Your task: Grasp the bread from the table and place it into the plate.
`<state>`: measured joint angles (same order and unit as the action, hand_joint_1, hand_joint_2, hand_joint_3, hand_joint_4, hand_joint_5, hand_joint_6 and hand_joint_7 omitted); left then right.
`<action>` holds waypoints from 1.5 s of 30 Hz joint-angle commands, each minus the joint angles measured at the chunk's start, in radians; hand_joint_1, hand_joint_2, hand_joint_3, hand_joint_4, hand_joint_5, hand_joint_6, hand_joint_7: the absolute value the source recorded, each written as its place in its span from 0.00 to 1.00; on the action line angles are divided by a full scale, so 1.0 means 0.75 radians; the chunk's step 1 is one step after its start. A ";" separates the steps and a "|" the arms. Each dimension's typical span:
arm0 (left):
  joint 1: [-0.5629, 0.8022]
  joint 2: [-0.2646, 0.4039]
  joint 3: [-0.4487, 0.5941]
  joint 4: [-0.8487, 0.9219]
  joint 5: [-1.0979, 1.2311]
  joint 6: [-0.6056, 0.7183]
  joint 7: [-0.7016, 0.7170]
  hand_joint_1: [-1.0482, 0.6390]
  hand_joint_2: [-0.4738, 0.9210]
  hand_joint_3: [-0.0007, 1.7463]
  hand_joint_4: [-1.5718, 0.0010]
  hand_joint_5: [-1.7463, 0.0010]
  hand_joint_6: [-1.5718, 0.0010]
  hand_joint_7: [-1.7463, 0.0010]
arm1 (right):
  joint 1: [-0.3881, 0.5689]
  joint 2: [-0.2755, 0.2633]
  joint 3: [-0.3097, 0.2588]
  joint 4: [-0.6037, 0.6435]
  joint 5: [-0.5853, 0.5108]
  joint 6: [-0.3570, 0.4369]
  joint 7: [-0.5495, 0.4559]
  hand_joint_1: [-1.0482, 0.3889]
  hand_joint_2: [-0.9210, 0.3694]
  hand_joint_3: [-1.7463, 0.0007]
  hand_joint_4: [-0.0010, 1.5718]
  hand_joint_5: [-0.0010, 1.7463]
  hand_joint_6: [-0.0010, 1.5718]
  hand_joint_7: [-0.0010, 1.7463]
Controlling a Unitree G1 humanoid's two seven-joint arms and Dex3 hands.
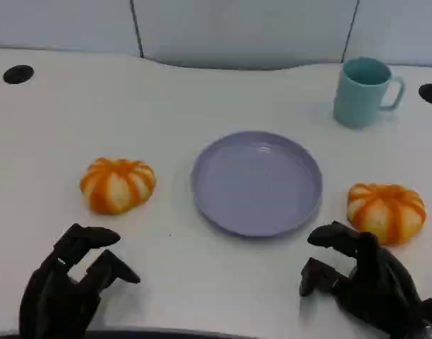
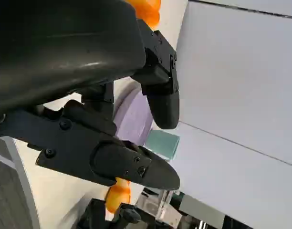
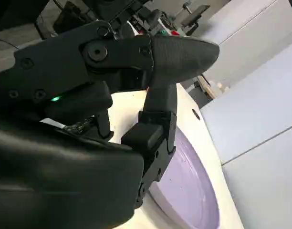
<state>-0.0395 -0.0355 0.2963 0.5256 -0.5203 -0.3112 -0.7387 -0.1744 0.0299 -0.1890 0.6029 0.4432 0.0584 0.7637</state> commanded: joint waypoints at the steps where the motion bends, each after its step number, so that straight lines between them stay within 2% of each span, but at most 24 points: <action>1: -0.008 0.021 0.007 0.011 0.000 -0.017 -0.006 0.20 1.00 0.04 0.71 0.05 0.76 0.27 | 0.003 -0.019 -0.005 0.000 0.003 -0.005 0.002 0.36 0.00 0.75 0.47 0.86 0.40 0.64; 7: -0.007 0.018 0.009 0.008 -0.015 0.004 -0.011 0.21 1.00 0.03 0.71 0.05 0.76 0.27 | 0.006 -0.020 -0.006 -0.014 0.006 0.025 -0.013 0.36 0.00 0.75 0.46 0.86 0.40 0.64; 25: -0.005 0.029 0.008 -0.001 0.003 -0.011 0.004 0.21 1.00 0.04 0.71 0.04 0.77 0.25 | 0.017 -0.011 0.009 -0.034 -0.009 0.014 -0.038 0.36 0.00 0.75 0.46 0.86 0.38 0.66; 31: -0.014 0.036 0.001 -0.025 0.076 -0.142 0.045 0.20 1.00 0.05 0.72 0.06 0.76 0.26 | 0.008 -0.007 0.001 -0.010 0.000 0.006 -0.025 0.36 0.00 0.75 0.45 0.86 0.37 0.66; 38: 0.010 0.094 -0.043 -0.118 0.261 -0.331 0.131 0.20 1.00 0.12 0.78 0.07 0.81 0.27 | 0.007 -0.015 0.005 -0.008 -0.006 0.010 -0.027 0.36 0.00 0.76 0.46 0.86 0.38 0.67; 45: 0.048 0.162 -0.108 -0.298 0.396 -0.349 0.237 0.22 1.00 0.09 0.84 0.07 0.76 0.47 | 0.018 -0.014 0.014 -0.036 -0.008 0.021 -0.030 0.36 0.00 0.75 0.47 0.86 0.39 0.66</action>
<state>-0.0210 0.0479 0.2268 0.3484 -0.2796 -0.5509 -0.6063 -0.1680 0.0315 -0.1817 0.5832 0.4392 0.0701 0.7447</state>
